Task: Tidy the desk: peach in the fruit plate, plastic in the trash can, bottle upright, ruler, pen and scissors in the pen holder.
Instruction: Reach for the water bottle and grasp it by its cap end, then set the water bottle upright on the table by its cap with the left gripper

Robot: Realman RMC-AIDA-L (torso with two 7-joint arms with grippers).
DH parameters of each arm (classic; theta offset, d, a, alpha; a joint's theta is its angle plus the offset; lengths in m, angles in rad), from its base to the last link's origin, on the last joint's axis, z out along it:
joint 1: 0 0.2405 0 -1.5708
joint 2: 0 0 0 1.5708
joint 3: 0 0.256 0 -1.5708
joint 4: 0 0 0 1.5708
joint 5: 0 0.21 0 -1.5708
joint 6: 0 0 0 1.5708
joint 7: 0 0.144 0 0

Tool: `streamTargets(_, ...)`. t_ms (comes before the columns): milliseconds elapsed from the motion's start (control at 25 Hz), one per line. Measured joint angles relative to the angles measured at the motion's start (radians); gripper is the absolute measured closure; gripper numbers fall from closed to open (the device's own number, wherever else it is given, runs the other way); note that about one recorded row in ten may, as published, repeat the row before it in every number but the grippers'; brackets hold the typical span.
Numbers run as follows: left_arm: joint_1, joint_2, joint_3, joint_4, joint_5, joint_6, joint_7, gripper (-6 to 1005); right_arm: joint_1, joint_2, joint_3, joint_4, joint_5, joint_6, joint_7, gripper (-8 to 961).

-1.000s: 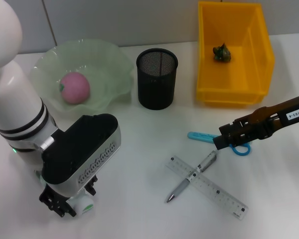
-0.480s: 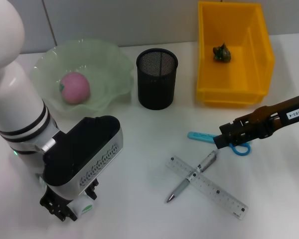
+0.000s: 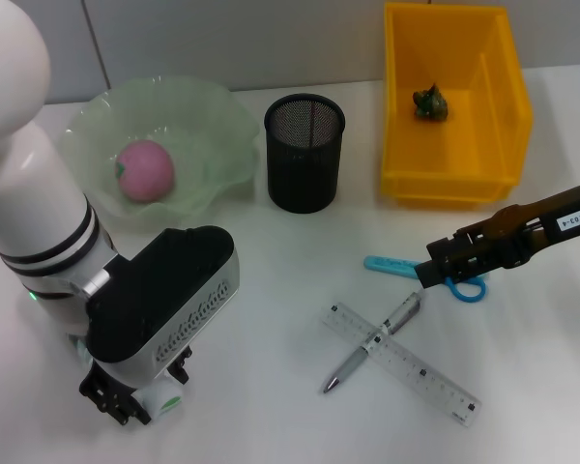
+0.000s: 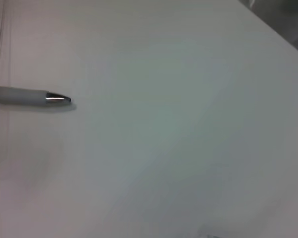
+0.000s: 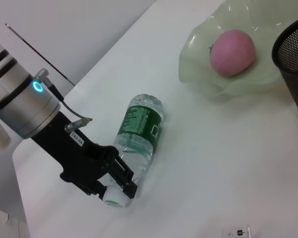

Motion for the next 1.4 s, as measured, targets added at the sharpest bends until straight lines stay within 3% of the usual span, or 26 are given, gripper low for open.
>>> streamTargets(720, 0.010, 0.001, -0.005, 0.045, -0.003, 0.002, -0.023, 549, 0.000, 0.000, 0.000, 0.000, 0.000, 0.000, 0.001, 214)
streamTargets(1120, 0.010, 0.005, -0.112, 0.052, 0.002, -0.008, -0.076, 551, 0.000, 0.004, -0.001, 0.000, 0.000, 0.000, 0.001, 214)
streamTargets(1400, 0.011, 0.005, -0.237, 0.042, -0.006, -0.019, -0.134, 553, 0.001, 0.008, -0.002, 0.000, 0.000, 0.002, 0.000, 215)
